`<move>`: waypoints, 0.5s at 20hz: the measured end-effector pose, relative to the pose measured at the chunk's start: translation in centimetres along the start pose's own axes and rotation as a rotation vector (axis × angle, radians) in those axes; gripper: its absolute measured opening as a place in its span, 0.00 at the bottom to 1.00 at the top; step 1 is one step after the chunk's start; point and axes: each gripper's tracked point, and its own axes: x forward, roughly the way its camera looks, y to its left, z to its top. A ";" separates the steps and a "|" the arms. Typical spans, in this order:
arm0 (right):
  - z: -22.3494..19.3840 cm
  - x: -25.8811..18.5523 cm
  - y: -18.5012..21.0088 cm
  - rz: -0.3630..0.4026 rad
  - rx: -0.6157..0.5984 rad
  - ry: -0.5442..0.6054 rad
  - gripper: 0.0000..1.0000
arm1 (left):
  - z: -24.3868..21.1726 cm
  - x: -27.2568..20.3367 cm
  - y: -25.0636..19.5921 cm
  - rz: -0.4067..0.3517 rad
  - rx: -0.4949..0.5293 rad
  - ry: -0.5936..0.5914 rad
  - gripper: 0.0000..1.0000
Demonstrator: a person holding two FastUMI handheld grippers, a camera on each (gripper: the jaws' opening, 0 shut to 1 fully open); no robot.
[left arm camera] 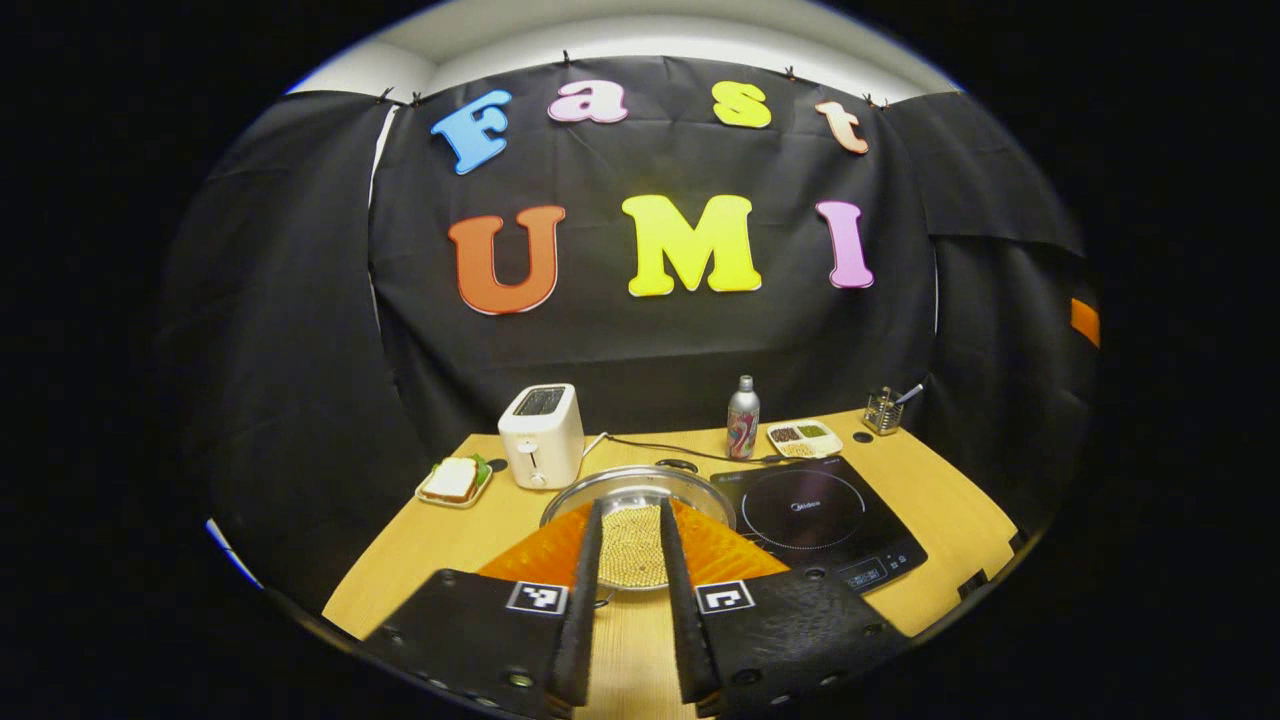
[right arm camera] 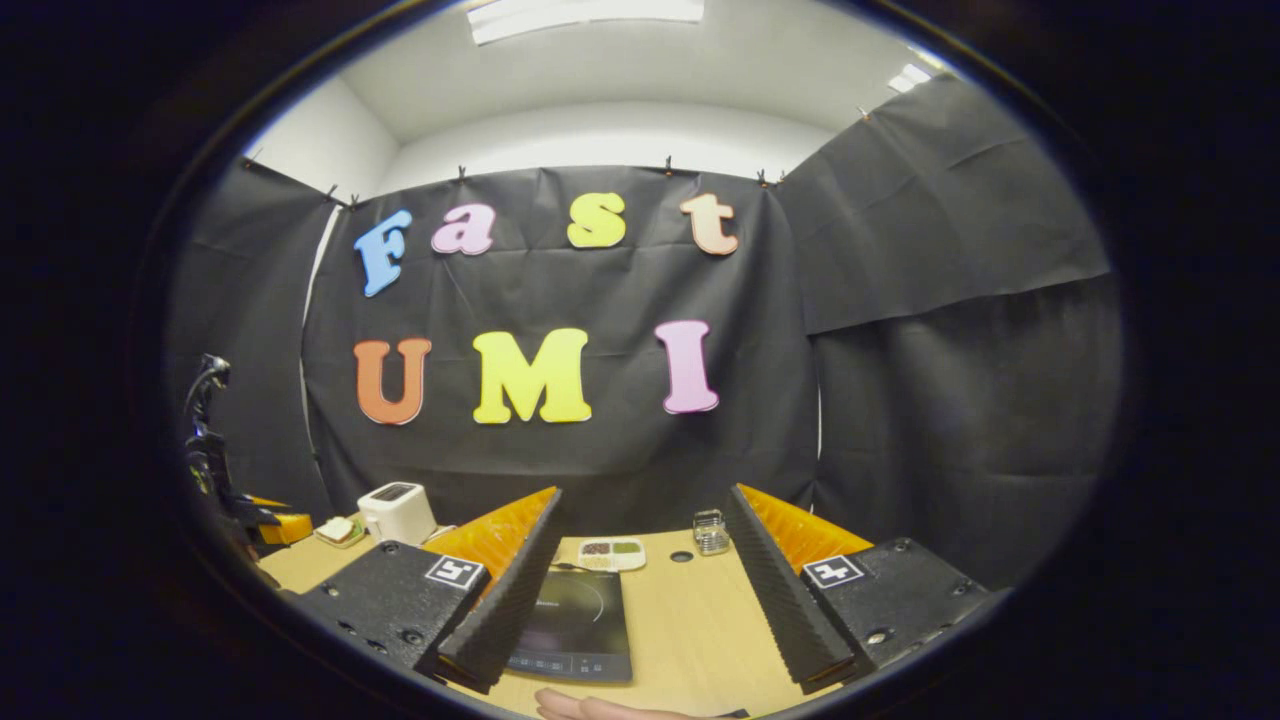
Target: First push the handle of the pot to place it horizontally, then grasp the pot with both hands and set it on the induction cooktop.
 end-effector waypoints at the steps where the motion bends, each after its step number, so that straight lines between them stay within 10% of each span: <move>1: -0.3 0.1 0.1 0.001 -0.004 0.004 1.00 | -0.7 0.7 0.2 -0.003 -0.013 0.026 0.25; 3: -0.7 0.4 0.1 0.000 -0.007 0.012 0.99 | -2.4 1.8 0.3 -0.007 -0.028 0.085 0.04; 10: -2.2 1.4 -0.4 -0.007 -0.001 0.046 0.99 | -8.8 4.9 0.0 -0.029 -0.020 0.272 0.00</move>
